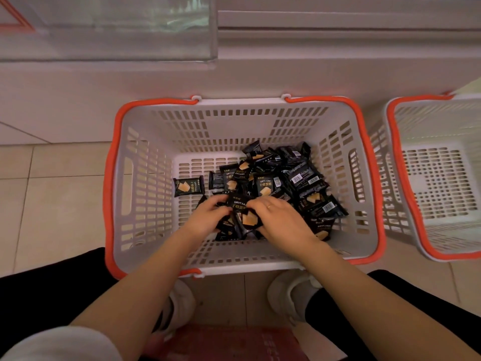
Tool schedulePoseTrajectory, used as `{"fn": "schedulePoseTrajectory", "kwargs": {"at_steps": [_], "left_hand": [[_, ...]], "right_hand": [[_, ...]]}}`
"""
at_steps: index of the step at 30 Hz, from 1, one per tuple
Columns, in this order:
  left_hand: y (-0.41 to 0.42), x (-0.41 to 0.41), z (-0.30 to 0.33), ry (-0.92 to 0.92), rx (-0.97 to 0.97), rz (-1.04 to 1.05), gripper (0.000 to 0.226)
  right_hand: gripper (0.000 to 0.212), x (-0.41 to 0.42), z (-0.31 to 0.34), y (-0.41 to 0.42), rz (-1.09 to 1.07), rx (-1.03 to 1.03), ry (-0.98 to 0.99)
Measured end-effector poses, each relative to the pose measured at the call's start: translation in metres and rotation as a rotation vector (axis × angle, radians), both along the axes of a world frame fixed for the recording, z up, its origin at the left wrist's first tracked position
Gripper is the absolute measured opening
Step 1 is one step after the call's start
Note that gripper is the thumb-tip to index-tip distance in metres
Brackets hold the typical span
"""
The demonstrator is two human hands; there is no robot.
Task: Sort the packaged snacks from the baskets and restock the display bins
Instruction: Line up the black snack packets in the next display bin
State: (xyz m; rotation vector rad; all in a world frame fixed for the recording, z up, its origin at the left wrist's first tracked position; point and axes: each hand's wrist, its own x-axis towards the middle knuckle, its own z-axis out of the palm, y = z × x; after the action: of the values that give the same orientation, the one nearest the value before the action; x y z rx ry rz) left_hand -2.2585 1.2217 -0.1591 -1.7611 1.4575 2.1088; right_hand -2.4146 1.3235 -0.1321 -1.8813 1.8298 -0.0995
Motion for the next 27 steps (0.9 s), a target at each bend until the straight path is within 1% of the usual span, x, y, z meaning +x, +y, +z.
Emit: {"fn": "schedulePoseTrajectory", "kwargs": {"at_steps": [3,5,7,8,10,11,12,13,14,16,19,22,24,25,26,27], "left_hand": [[-0.003,0.002,0.003,0.039,0.094,-0.019,0.018],[-0.003,0.006,0.001,0.069,0.163,-0.069,0.022],[-0.001,0.011,-0.001,0.089,0.177,-0.122,0.027],[-0.001,0.013,-0.001,0.099,0.17,-0.128,0.038],[-0.003,0.016,-0.001,0.111,0.17,-0.128,0.071],[-0.004,0.016,-0.001,0.103,0.164,-0.142,0.079],[-0.006,0.016,-0.002,0.074,0.138,-0.167,0.08],[-0.008,0.017,-0.004,0.03,0.101,-0.186,0.075],[-0.01,0.018,-0.007,-0.019,0.059,-0.193,0.07],[-0.013,0.021,-0.01,-0.094,-0.001,-0.184,0.068],[-0.018,0.023,-0.012,-0.118,-0.022,-0.138,0.067],[-0.022,0.021,-0.009,-0.112,-0.05,-0.086,0.063],[-0.023,0.02,-0.005,-0.106,-0.085,-0.058,0.063],[-0.023,0.02,-0.003,-0.1,-0.104,-0.039,0.064],[-0.023,0.019,0.001,-0.096,-0.129,-0.016,0.065],[-0.023,0.019,0.005,-0.092,-0.153,0.012,0.064]], "right_hand": [[0.048,0.009,0.001,-0.003,0.091,-0.033,0.025],[0.047,0.012,0.002,-0.004,0.105,-0.037,0.016],[0.049,0.013,0.002,-0.005,0.056,-0.057,-0.037],[0.052,0.012,0.001,-0.005,0.018,-0.061,-0.063],[0.062,0.007,-0.005,-0.006,-0.1,-0.024,-0.137],[0.068,0.002,-0.009,-0.007,-0.151,0.006,-0.162],[0.072,-0.005,-0.015,-0.008,-0.172,0.028,-0.151],[0.074,-0.014,-0.021,-0.01,-0.166,0.054,-0.101],[0.073,-0.023,-0.028,-0.01,-0.145,0.093,-0.029],[0.067,-0.038,-0.043,-0.011,-0.096,0.194,0.109],[0.067,-0.049,-0.054,-0.014,0.001,0.323,0.247],[0.059,-0.049,-0.053,-0.022,0.187,0.33,0.389],[0.048,-0.046,-0.049,-0.027,0.284,0.364,0.429],[0.044,-0.043,-0.046,-0.028,0.298,0.371,0.421],[0.043,-0.04,-0.042,-0.028,0.269,0.371,0.378],[0.042,-0.037,-0.036,-0.028,0.177,0.355,0.282]]}}
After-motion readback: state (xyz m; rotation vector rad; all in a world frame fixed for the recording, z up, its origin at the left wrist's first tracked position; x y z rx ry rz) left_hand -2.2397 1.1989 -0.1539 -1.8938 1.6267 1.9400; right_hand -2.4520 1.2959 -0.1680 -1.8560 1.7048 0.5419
